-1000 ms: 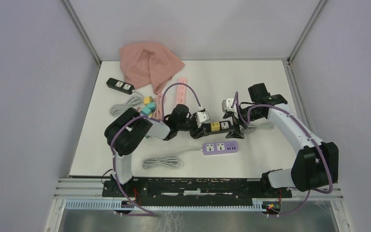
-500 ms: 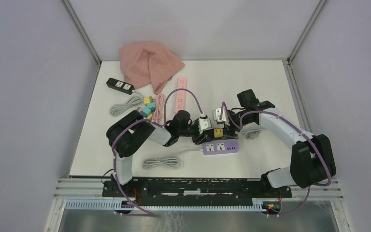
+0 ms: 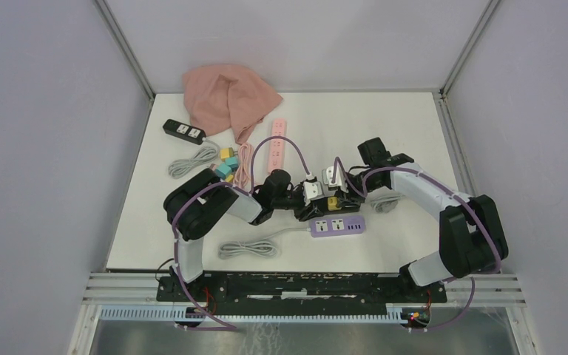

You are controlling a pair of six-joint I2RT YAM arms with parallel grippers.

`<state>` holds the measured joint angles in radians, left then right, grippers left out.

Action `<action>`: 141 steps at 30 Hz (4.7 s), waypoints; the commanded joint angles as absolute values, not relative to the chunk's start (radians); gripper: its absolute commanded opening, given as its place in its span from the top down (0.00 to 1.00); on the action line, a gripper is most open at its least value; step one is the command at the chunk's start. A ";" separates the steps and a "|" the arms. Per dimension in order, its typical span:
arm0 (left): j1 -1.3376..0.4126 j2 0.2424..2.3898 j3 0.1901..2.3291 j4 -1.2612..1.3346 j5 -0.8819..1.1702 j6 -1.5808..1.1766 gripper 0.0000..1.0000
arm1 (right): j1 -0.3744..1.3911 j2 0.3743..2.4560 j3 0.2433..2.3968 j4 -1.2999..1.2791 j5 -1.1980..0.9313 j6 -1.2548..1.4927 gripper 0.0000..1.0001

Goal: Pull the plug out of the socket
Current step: Remove the plug from the socket, then place the plug at the center of the board.

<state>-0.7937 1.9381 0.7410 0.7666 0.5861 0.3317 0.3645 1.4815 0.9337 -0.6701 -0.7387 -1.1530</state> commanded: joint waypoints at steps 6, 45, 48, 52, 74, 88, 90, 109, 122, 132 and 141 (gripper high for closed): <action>-0.802 1.973 0.754 0.755 0.640 0.316 0.97 | 0.391 1.505 0.976 -0.703 -0.861 -1.144 0.96; -0.801 1.991 0.769 0.736 0.646 0.317 0.97 | 0.244 1.467 1.032 -0.830 -0.885 -1.162 1.00; -0.800 1.990 0.769 0.735 0.647 0.318 0.97 | 0.245 1.465 1.026 -0.934 -0.940 -1.291 1.00; -0.800 1.991 0.769 0.735 0.647 0.318 0.97 | 0.267 1.473 1.032 -0.974 -1.009 -1.329 1.00; -0.799 1.987 0.764 0.752 0.627 0.302 0.86 | 0.203 1.425 1.058 -0.791 -1.015 -0.976 1.00; -0.793 1.831 0.571 1.062 0.458 0.078 0.17 | 0.191 1.459 1.138 -0.935 -1.074 -0.991 1.00; -0.792 1.784 0.529 1.092 0.426 0.042 0.15 | 0.191 1.462 1.145 -0.954 -1.085 -1.001 1.00; -0.790 1.105 0.284 0.867 0.213 -0.293 0.06 | 0.191 1.545 1.197 -0.804 -1.242 -0.495 0.99; -0.791 0.838 0.214 0.720 0.004 -0.609 0.01 | 0.193 1.525 1.106 -0.464 -1.202 -0.069 0.98; -0.793 0.938 0.326 0.559 -0.036 -0.761 0.05 | 0.193 1.542 1.075 -0.340 -1.149 0.136 0.97; -0.914 1.066 0.549 0.257 -0.239 -0.725 0.05 | 0.193 1.575 1.079 -0.333 -1.100 0.220 0.96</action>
